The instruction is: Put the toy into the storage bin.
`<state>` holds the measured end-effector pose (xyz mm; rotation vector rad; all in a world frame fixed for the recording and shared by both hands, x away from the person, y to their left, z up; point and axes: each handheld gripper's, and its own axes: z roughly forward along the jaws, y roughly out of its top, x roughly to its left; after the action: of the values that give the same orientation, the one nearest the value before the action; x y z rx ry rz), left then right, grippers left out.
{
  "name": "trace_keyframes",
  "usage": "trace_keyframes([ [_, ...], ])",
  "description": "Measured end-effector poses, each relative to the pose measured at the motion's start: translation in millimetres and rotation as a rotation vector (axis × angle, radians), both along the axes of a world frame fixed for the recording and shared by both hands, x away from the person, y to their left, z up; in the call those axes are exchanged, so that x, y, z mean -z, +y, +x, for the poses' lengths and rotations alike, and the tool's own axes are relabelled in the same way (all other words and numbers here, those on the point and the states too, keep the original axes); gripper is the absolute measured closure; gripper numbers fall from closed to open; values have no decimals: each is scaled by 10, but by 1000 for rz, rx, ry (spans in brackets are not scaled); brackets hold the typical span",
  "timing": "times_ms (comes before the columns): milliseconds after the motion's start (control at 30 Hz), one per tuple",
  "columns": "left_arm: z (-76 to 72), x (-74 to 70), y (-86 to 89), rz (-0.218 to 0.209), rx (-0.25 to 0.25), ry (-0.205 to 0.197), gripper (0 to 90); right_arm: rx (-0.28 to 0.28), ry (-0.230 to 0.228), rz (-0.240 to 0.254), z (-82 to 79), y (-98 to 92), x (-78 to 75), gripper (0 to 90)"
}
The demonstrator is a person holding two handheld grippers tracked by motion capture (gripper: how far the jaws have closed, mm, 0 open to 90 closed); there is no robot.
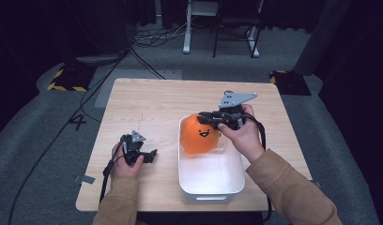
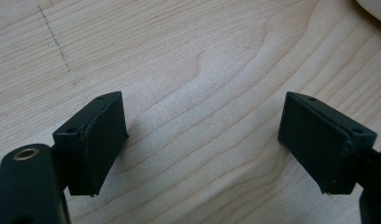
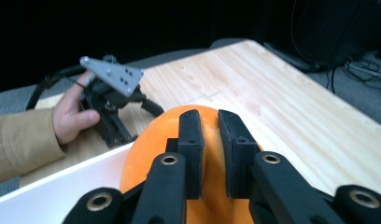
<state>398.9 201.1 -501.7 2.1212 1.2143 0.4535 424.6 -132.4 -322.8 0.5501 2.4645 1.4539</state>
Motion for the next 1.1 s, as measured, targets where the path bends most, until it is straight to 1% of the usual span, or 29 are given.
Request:
trace_keyframes([
  [67,0,0,0,0,2,1,157,1,6,-8,0,6,27,805],
  [100,0,0,-1,-1,-1,0,157,-2,8,-20,4,9,54,805],
  [167,0,1,-1,-2,0,0,157,-2,18,-32,9,21,110,805],
  [200,0,0,0,0,0,0,157,-4,31,-48,11,37,162,804],
  [233,0,0,0,0,0,0,157,-4,31,-48,11,37,162,804],
  [267,0,-1,1,1,1,0,157,-7,38,-62,13,48,193,804],
  [400,0,1,1,0,2,-2,157,-12,47,-87,6,82,253,804],
  [433,-1,2,-2,-5,0,-1,157,-12,47,-87,6,82,253,804],
  [467,0,-1,1,2,2,0,157,-16,51,-96,4,88,264,803],
  [600,0,0,-1,-1,-1,-1,157,-22,70,-131,9,116,313,801],
  [633,0,1,1,-1,1,-2,157,-22,70,-131,9,116,313,801],
  [667,0,-1,1,2,2,0,157,-19,80,-138,7,124,320,801],
  [700,-1,2,-1,-3,0,0,157,-27,76,-152,11,130,324,800],
  [733,0,0,-1,-1,-1,0,157,-29,82,-161,6,146,328,799],
  [767,0,0,0,0,0,0,157,-29,82,-161,6,146,328,799],
  [800,0,0,0,-1,0,0,157,-26,88,-178,3,164,337,797],
  [833,0,0,0,-1,0,0,157,-26,88,-178,3,164,337,797],
  [900,0,-1,2,2,2,0,157,-25,97,-203,2,192,348,796],
  [933,0,0,0,0,0,0,157,-25,97,-203,2,192,348,796],
  [967,0,-1,1,1,1,0,157,-25,101,-222,5,210,360,796],
  [1000,0,-1,1,1,1,0,157,-25,101,-222,5,210,360,796],
  [1100,0,-1,1,1,1,0,157,-24,107,-242,9,237,378,792],
])
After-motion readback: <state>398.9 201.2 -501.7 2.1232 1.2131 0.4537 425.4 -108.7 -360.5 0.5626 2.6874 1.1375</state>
